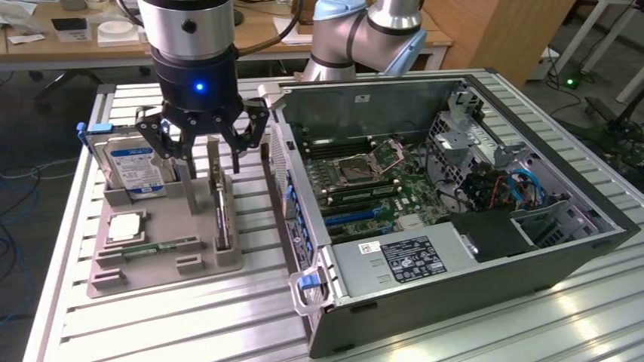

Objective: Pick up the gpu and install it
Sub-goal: 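Pick up the gpu and move the gpu toward the slot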

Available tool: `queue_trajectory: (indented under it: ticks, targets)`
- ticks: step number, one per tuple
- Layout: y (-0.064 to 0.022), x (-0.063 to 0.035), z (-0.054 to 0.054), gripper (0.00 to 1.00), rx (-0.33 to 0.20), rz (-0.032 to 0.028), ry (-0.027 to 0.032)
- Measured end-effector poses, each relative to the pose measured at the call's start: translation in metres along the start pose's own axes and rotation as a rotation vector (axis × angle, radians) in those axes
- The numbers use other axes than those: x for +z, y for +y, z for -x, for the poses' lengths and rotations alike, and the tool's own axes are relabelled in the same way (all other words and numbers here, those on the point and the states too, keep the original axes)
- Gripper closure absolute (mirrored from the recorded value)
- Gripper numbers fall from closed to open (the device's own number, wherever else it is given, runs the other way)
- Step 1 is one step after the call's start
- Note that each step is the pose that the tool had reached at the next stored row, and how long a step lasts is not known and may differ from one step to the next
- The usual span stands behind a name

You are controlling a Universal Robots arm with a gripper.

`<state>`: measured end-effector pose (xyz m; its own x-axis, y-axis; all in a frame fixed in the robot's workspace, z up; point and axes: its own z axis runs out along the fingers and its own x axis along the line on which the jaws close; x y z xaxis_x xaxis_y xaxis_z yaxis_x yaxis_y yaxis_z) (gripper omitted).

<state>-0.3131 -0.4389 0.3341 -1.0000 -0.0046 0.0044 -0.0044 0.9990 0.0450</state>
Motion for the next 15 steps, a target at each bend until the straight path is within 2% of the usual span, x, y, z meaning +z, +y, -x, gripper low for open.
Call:
queue_trajectory:
  ticks: [15]
  targets:
    - [0.0025,0.025,0.0,0.41,0.0,0.0,0.0003]
